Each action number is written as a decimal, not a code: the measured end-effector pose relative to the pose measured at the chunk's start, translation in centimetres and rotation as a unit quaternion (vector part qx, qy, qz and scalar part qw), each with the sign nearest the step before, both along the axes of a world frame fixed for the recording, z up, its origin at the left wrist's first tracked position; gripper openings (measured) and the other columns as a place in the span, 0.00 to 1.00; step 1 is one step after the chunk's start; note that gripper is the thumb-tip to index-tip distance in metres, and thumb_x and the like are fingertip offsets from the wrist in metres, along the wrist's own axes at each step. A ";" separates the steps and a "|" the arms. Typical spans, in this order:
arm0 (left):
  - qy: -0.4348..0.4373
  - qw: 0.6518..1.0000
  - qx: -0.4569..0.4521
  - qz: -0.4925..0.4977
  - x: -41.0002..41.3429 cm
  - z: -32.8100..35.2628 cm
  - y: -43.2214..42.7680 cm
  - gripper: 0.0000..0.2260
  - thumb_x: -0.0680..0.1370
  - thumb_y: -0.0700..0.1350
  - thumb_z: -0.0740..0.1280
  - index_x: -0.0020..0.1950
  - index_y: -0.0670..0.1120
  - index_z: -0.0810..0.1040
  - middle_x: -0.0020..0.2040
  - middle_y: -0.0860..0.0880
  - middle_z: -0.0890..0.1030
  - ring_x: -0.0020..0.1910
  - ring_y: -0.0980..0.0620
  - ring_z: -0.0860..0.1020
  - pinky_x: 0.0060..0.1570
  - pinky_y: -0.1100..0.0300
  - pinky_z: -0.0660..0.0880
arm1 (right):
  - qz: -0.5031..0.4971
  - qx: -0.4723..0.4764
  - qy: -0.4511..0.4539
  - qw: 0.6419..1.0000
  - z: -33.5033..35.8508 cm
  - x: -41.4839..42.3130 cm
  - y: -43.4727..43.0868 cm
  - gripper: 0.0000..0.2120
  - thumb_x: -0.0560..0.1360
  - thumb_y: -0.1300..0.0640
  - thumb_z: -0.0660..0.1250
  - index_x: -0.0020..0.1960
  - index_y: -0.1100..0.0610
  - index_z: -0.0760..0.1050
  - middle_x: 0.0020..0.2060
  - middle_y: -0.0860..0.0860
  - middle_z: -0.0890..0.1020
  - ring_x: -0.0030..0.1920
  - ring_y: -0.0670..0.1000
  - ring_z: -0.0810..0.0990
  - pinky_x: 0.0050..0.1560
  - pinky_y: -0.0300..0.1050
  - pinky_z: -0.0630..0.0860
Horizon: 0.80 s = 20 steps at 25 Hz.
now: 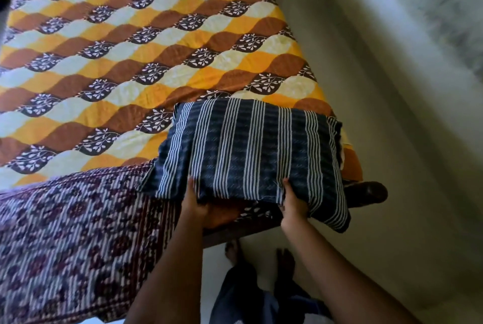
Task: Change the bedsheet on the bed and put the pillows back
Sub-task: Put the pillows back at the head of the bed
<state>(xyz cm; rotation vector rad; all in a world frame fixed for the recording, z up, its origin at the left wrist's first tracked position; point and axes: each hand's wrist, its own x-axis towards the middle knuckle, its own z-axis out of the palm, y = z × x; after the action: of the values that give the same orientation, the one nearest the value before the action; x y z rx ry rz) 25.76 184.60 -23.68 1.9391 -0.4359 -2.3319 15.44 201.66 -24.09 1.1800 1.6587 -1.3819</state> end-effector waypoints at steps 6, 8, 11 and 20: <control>0.044 0.983 -0.134 0.116 -0.4 -1.7 -5.6 0.31 0.64 0.47 0.79 0.64 0.45 0.73 0.61 0.43 0.78 0.53 0.44 0.80 0.42 0.45 0.80 | 0.139 -0.031 0.208 0.968 5.5 -5.8 -0.6 0.37 0.69 0.43 0.71 0.71 0.60 0.65 0.63 0.56 0.75 0.61 0.58 0.75 0.60 0.54 0.74; 0.106 0.965 -0.238 0.038 0.4 1.7 -4.5 0.26 0.66 0.56 0.75 0.61 0.50 0.75 0.62 0.46 0.78 0.56 0.50 0.78 0.49 0.56 0.79 | 0.165 -0.055 0.274 0.946 9.5 -7.6 -0.7 0.35 0.71 0.44 0.70 0.71 0.58 0.64 0.69 0.55 0.70 0.67 0.57 0.70 0.66 0.50 0.69; 0.138 0.957 -0.243 -0.085 3.7 5.7 1.1 0.28 0.68 0.62 0.71 0.66 0.58 0.71 0.63 0.62 0.74 0.59 0.66 0.72 0.62 0.67 0.69 | 0.204 -0.090 0.322 0.920 12.4 -8.1 1.6 0.33 0.72 0.45 0.68 0.72 0.56 0.63 0.69 0.52 0.69 0.68 0.55 0.68 0.61 0.43 0.68; 0.080 0.992 -0.054 0.079 11.2 1.1 14.6 0.09 0.81 0.46 0.58 0.47 0.42 0.73 0.42 0.42 0.77 0.46 0.40 0.77 0.58 0.48 0.72 | 0.265 -0.141 0.064 0.952 1.6 3.0 15.0 0.23 0.70 0.50 0.72 0.58 0.62 0.74 0.48 0.57 0.82 0.46 0.54 0.80 0.48 0.50 0.76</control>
<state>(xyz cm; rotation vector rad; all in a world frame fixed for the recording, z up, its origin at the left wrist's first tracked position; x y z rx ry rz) 36.94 199.23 -22.58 1.6591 -0.3737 -2.2902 18.44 216.64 -22.48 0.4420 1.6370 -1.3011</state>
